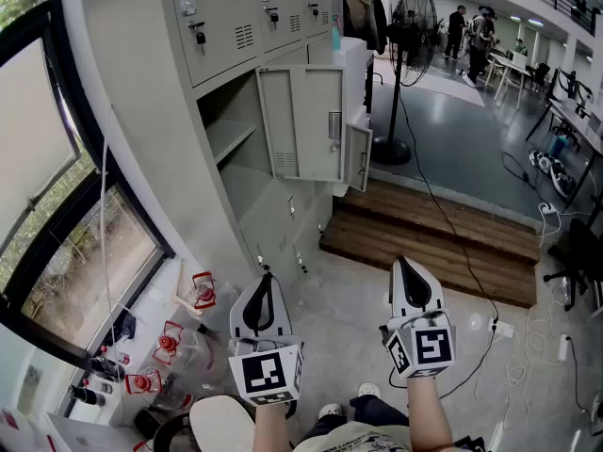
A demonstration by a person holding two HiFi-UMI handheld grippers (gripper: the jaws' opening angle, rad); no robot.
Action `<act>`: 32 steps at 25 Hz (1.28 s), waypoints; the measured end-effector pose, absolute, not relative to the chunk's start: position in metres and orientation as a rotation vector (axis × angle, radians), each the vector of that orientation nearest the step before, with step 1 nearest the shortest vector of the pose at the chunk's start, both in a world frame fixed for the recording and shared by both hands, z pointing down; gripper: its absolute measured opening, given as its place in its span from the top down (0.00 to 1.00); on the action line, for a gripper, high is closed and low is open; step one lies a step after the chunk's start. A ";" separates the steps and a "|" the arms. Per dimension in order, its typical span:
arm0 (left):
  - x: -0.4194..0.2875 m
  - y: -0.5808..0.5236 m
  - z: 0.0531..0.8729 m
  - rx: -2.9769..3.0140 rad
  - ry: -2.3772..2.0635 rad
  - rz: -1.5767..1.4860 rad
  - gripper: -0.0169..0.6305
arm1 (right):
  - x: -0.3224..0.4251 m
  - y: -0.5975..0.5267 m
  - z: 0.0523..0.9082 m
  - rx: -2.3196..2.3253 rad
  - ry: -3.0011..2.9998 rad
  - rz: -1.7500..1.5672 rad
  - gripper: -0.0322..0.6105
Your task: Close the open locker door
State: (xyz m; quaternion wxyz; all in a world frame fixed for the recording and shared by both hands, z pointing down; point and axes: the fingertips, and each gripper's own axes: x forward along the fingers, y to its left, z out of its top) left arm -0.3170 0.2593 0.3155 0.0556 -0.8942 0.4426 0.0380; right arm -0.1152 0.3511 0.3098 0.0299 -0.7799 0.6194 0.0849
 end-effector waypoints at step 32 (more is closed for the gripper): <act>-0.333 0.202 0.333 -2.728 1.395 0.109 0.96 | -0.137 0.287 0.331 -2.262 2.018 0.169 0.63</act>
